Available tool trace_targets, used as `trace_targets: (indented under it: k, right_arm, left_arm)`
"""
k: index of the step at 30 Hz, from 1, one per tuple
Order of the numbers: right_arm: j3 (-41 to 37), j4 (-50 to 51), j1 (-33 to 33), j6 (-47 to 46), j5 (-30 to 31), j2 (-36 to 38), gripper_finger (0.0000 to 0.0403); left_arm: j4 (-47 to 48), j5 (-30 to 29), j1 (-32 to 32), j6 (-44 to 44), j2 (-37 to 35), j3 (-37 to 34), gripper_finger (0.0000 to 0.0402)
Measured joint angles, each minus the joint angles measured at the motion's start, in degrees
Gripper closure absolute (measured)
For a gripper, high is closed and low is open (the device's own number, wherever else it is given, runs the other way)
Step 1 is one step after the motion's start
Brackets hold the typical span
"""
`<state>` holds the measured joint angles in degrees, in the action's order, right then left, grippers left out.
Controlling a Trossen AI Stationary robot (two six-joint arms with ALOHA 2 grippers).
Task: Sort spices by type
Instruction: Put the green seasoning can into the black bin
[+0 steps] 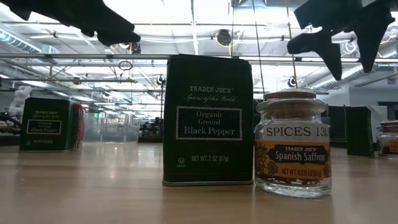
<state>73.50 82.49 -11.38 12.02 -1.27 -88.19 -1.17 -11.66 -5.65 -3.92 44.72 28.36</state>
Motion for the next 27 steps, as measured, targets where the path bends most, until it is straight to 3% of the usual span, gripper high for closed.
trace_targets:
  k: [5, 17, 27]
  right_arm:
    - [-1.33, -0.84, 0.00, 3.58, 0.04, 0.00, 0.0218]
    - [-8.11, -1.71, 0.02, 2.20, 0.62, 0.01, 0.0218]
    - [-8.35, -3.15, 0.55, 2.21, 4.23, 0.01, 0.0215]
  left_arm:
    - [0.00, 0.00, 0.00, 0.06, 0.73, 0.00, 0.0120]
    - [-0.03, -0.01, 0.00, 0.08, 0.95, 0.00, 0.0120]
    - [-0.09, -0.02, 0.00, 0.07, 0.95, 0.00, 0.0120]
